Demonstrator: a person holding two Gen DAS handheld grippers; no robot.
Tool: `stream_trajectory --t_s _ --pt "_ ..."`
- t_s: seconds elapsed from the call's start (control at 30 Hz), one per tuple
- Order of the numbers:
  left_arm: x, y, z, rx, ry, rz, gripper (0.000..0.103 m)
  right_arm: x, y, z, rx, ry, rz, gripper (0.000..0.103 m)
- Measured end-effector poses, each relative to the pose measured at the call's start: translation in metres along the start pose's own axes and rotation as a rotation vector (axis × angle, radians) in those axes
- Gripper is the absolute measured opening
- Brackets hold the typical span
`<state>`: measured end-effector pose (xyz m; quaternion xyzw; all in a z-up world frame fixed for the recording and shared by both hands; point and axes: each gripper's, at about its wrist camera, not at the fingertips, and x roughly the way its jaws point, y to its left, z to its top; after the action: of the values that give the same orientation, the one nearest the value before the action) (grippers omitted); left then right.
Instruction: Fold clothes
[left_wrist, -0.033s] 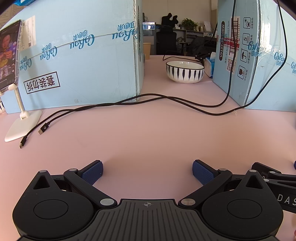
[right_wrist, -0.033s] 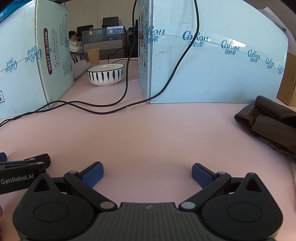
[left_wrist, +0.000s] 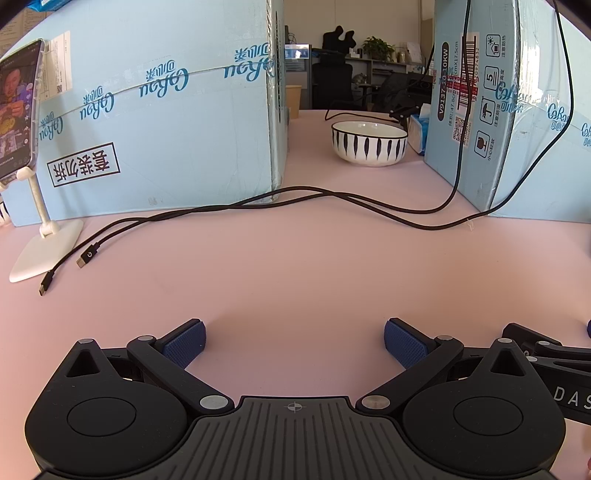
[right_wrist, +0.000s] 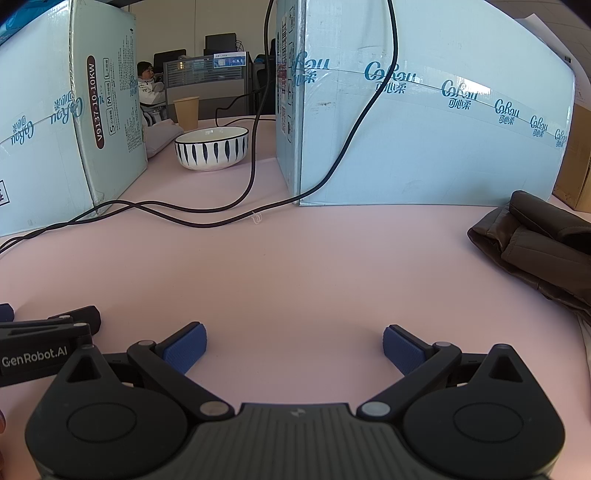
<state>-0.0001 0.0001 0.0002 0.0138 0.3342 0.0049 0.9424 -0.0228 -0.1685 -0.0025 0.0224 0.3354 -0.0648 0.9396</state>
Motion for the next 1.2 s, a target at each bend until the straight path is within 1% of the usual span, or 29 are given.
stream_trajectory --t_s 0.93,1.1,1.2 --pt "0.0024 -0.0021 -0.0009 0.001 -0.004 0.002 0.103 0.0009 0.0018 -0.0005 -0.005 -0.003 -0.008 0.103" --pt "0.0029 -0.0014 -0.0004 0.001 -0.002 0.002 0.103 0.0014 0.0011 0.0004 0.0 -0.001 -0.002 0.103" --pt "0.003 -0.0025 0.0004 0.005 0.0 0.004 0.103 0.0 -0.0058 0.0014 0.017 -0.001 0.034 0.103"
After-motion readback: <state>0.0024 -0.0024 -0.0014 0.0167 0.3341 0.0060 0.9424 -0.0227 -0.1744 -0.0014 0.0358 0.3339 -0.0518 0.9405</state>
